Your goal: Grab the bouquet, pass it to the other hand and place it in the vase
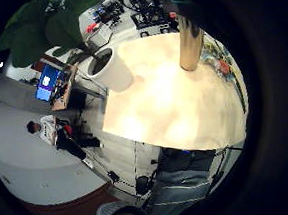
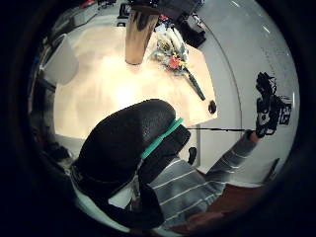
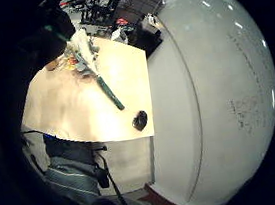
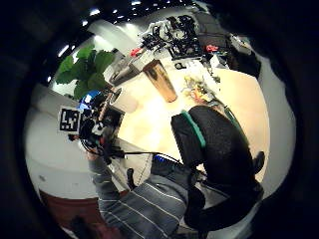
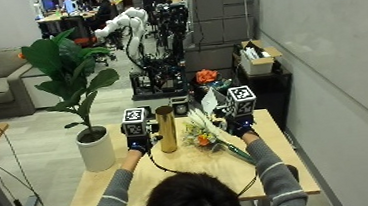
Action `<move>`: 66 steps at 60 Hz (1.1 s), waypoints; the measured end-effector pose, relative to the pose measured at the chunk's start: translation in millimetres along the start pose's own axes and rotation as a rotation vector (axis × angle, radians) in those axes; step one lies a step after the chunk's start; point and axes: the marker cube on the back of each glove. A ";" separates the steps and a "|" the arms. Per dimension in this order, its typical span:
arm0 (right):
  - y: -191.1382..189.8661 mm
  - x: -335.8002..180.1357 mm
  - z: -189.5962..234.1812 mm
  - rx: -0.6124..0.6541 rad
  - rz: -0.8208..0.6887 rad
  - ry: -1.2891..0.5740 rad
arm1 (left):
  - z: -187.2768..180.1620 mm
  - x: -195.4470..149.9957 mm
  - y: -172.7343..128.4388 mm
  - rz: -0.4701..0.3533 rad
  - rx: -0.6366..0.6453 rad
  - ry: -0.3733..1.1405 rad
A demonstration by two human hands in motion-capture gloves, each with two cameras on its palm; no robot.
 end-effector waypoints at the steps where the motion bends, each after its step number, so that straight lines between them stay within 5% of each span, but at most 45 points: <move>1: 0.2 -0.4 0.3 0.000 -0.001 0.000 | 2.0 -1.0 -1.4 -0.004 -0.001 0.000; 37: 8.9 -0.8 12.4 0.030 -0.040 0.005 | 24.0 -27.7 -2.7 -0.038 -0.022 0.025; 66: -35.1 93.6 38.7 -0.137 0.267 0.001 | 45.7 21.3 -34.6 0.068 -0.034 0.095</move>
